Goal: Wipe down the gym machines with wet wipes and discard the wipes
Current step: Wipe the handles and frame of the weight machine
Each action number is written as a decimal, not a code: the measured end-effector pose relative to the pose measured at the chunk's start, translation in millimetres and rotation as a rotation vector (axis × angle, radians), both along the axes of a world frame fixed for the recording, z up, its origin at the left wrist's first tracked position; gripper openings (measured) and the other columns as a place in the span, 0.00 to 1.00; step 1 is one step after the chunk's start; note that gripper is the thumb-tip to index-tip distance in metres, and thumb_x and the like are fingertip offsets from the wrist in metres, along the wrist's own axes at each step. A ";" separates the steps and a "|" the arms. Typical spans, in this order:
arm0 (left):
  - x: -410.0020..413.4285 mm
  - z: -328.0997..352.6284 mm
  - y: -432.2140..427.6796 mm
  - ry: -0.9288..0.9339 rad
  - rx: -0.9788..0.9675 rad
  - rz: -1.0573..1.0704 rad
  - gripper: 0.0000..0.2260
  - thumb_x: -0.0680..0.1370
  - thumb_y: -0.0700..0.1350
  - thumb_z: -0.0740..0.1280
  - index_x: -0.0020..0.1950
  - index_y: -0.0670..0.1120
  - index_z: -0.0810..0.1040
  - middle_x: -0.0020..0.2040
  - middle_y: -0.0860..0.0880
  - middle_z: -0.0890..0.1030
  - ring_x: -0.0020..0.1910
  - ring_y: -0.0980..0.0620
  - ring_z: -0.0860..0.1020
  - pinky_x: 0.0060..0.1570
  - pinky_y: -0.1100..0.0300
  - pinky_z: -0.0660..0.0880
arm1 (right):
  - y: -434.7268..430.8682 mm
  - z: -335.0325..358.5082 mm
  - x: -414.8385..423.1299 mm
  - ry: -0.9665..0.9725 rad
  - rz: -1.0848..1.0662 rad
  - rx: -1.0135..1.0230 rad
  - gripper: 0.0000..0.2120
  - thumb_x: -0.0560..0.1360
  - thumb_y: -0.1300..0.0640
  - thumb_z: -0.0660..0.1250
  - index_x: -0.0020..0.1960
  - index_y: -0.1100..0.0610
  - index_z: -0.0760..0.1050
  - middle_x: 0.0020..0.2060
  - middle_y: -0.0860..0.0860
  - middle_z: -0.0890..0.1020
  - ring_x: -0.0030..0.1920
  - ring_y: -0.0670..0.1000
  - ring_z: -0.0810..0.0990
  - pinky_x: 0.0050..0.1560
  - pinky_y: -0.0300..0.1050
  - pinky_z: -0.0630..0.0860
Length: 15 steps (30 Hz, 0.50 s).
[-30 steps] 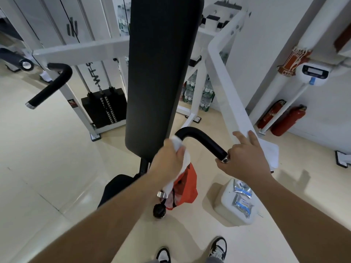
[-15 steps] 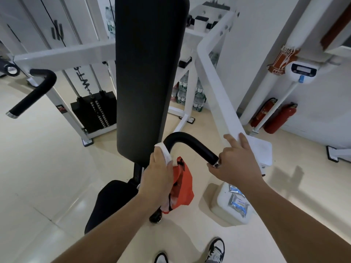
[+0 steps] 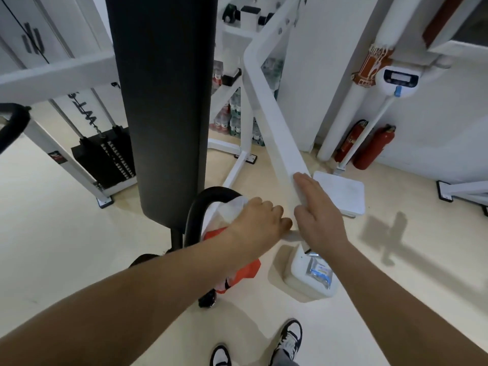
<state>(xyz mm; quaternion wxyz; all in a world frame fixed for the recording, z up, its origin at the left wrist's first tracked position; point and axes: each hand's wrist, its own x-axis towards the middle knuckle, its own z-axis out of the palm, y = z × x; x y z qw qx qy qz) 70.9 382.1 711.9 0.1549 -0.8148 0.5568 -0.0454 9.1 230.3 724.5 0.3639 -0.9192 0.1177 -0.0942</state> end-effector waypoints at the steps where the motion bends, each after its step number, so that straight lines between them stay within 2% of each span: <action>1: -1.9 -6.4 -0.5 -0.002 -0.052 -0.046 0.08 0.68 0.40 0.71 0.45 0.47 0.77 0.37 0.48 0.74 0.34 0.47 0.74 0.36 0.55 0.63 | 4.1 -4.7 2.1 -0.043 -0.060 -0.057 0.31 0.76 0.56 0.55 0.79 0.54 0.67 0.79 0.47 0.67 0.79 0.45 0.61 0.77 0.42 0.58; 2: 0.0 -10.7 1.2 -0.016 -0.089 -0.096 0.09 0.65 0.40 0.72 0.43 0.47 0.76 0.35 0.49 0.72 0.32 0.48 0.72 0.35 0.55 0.61 | 6.6 -9.9 4.4 -0.076 -0.130 -0.120 0.28 0.79 0.57 0.55 0.78 0.55 0.68 0.79 0.49 0.68 0.79 0.47 0.62 0.76 0.43 0.61; 3: 6.2 -9.0 7.3 -0.003 -0.081 -0.133 0.12 0.65 0.39 0.71 0.47 0.48 0.76 0.36 0.49 0.72 0.33 0.48 0.72 0.35 0.55 0.62 | 8.0 -12.6 7.1 -0.079 -0.205 -0.167 0.26 0.80 0.58 0.55 0.77 0.57 0.68 0.78 0.51 0.68 0.78 0.50 0.64 0.73 0.46 0.65; 4: 15.3 -3.7 15.7 0.050 -0.081 -0.122 0.16 0.68 0.40 0.70 0.55 0.49 0.74 0.40 0.50 0.73 0.36 0.48 0.72 0.37 0.55 0.66 | 8.1 -14.8 9.0 -0.059 -0.266 -0.205 0.24 0.81 0.58 0.55 0.76 0.58 0.68 0.76 0.52 0.70 0.75 0.52 0.68 0.68 0.49 0.71; 5: 26.3 3.7 27.3 0.123 -0.085 -0.041 0.19 0.72 0.43 0.68 0.62 0.51 0.71 0.44 0.51 0.75 0.40 0.48 0.74 0.39 0.53 0.71 | 8.2 -15.9 10.0 -0.028 -0.300 -0.244 0.23 0.81 0.57 0.55 0.75 0.58 0.69 0.73 0.53 0.73 0.69 0.54 0.74 0.59 0.50 0.76; 6: 38.3 16.2 40.6 0.206 -0.115 0.074 0.18 0.76 0.46 0.66 0.64 0.54 0.69 0.47 0.52 0.77 0.42 0.48 0.76 0.42 0.51 0.75 | 8.5 -16.6 10.6 -0.003 -0.308 -0.285 0.22 0.80 0.56 0.54 0.73 0.57 0.69 0.68 0.52 0.76 0.60 0.55 0.78 0.47 0.49 0.76; 7: 49.7 27.4 53.3 0.277 -0.145 0.223 0.14 0.78 0.49 0.64 0.63 0.54 0.69 0.48 0.53 0.79 0.43 0.49 0.77 0.43 0.51 0.77 | 9.2 -17.5 10.5 0.008 -0.301 -0.322 0.22 0.79 0.55 0.53 0.71 0.57 0.70 0.63 0.51 0.78 0.51 0.55 0.79 0.39 0.46 0.71; 8: 59.6 34.7 63.0 0.322 -0.169 0.360 0.10 0.78 0.50 0.64 0.59 0.53 0.70 0.48 0.53 0.80 0.42 0.51 0.78 0.41 0.54 0.76 | 10.1 -18.3 10.1 0.008 -0.292 -0.350 0.22 0.79 0.54 0.51 0.70 0.57 0.70 0.59 0.51 0.78 0.46 0.55 0.79 0.36 0.45 0.68; 10: 62.0 37.0 68.8 0.316 -0.202 0.543 0.08 0.78 0.49 0.65 0.55 0.51 0.70 0.45 0.53 0.78 0.40 0.50 0.77 0.38 0.56 0.73 | 11.4 -17.2 10.6 0.003 -0.305 -0.379 0.24 0.78 0.53 0.50 0.69 0.58 0.71 0.57 0.51 0.78 0.44 0.54 0.78 0.34 0.44 0.65; 12: 47.1 31.6 53.4 0.191 -0.175 0.621 0.08 0.77 0.44 0.65 0.55 0.49 0.70 0.45 0.51 0.74 0.43 0.47 0.75 0.41 0.53 0.73 | 12.0 -16.3 11.4 -0.003 -0.319 -0.382 0.23 0.78 0.53 0.49 0.68 0.58 0.71 0.56 0.51 0.78 0.44 0.54 0.78 0.34 0.44 0.65; 13: 38.1 27.7 40.6 0.128 -0.126 0.588 0.10 0.76 0.43 0.66 0.55 0.49 0.70 0.46 0.50 0.74 0.46 0.46 0.75 0.45 0.50 0.74 | 12.4 -16.5 11.5 -0.009 -0.328 -0.383 0.22 0.79 0.53 0.50 0.68 0.58 0.71 0.55 0.51 0.78 0.44 0.54 0.78 0.35 0.44 0.66; 15: 15.5 15.8 15.7 0.071 -0.071 0.359 0.12 0.74 0.42 0.67 0.57 0.49 0.70 0.49 0.49 0.75 0.51 0.44 0.75 0.55 0.49 0.71 | 13.0 -16.5 11.8 -0.024 -0.336 -0.397 0.17 0.81 0.52 0.52 0.64 0.57 0.72 0.52 0.50 0.78 0.44 0.55 0.78 0.34 0.45 0.66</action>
